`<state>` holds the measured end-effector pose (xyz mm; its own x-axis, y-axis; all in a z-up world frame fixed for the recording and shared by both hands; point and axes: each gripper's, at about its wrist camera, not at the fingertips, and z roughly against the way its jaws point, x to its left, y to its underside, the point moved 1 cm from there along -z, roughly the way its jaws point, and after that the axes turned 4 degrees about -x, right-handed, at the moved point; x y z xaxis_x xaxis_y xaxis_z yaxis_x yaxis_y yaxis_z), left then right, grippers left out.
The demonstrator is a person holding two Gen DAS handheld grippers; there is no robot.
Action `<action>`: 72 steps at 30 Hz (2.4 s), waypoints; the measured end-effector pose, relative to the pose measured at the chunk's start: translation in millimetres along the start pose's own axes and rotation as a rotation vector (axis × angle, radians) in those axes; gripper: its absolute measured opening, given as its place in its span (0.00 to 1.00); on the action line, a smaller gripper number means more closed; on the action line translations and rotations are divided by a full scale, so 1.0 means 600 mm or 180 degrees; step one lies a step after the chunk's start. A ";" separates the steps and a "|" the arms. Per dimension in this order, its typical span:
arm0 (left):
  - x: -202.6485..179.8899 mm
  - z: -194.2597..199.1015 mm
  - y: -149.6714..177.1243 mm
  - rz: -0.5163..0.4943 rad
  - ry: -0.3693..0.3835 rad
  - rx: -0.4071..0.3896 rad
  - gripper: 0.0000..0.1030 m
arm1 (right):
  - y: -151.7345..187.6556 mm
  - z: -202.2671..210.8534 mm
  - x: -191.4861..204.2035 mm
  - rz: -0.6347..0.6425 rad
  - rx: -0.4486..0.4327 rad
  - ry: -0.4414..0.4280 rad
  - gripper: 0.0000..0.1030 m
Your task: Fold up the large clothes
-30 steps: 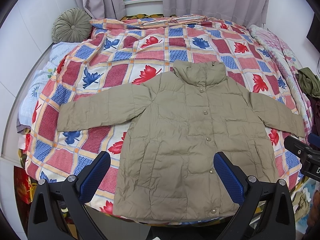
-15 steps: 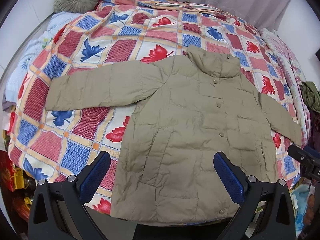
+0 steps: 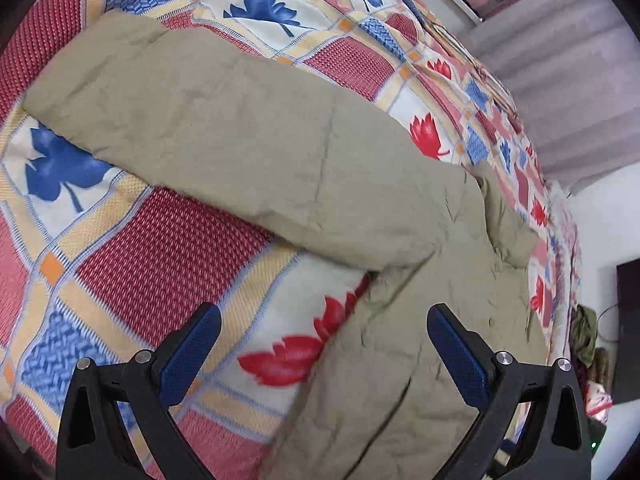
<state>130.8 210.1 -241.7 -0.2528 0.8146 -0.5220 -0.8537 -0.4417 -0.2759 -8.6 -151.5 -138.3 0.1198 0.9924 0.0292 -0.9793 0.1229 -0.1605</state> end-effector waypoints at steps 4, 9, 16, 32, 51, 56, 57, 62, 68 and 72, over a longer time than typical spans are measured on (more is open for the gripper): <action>0.034 -0.061 -0.038 0.0093 0.0159 -0.0044 1.00 | 0.008 -0.057 0.025 0.0019 0.0051 -0.0107 1.00; 0.075 -0.074 -0.111 0.0319 0.0158 -0.0281 1.00 | -0.003 -0.093 0.043 0.0057 -0.0097 -0.0208 1.00; 0.138 -0.075 -0.211 0.0432 -0.0209 -0.0458 0.15 | -0.054 -0.112 0.055 -0.0021 -0.0218 -0.0255 1.00; -0.120 0.112 -0.187 -0.1126 -0.0054 -0.1163 0.08 | -0.203 -0.147 0.132 -0.0146 -0.0482 -0.0979 0.97; -0.459 -0.098 0.004 -0.2276 0.0199 -0.0527 0.08 | -0.236 -0.274 0.186 -0.0644 0.0102 -0.2348 0.09; -0.493 -0.223 0.110 -0.2670 -0.0261 -0.0300 0.08 | -0.189 -0.204 0.016 -0.0726 -0.0310 -0.1412 0.09; -0.491 -0.248 0.128 -0.2728 -0.0364 -0.0199 0.08 | -0.181 -0.191 -0.017 -0.0727 -0.0397 -0.1225 0.09; -0.475 -0.280 0.196 -0.3090 -0.0658 -0.0123 0.16 | -0.151 -0.174 -0.113 -0.0938 -0.0444 -0.0941 0.09; -0.460 -0.177 0.188 -0.3004 -0.0301 -0.0230 1.00 | -0.152 -0.181 -0.139 -0.1030 -0.0381 -0.1018 0.09; -0.409 -0.102 0.140 -0.2805 -0.0322 -0.0389 1.00 | -0.159 -0.166 -0.153 -0.1058 -0.0404 -0.1059 0.09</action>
<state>149.1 -49.8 -186.5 0.4279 0.9038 -0.0078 -0.7039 0.3278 -0.6302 90.3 -253.6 -224.1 0.3440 0.8449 0.4097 -0.8668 0.4534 -0.2073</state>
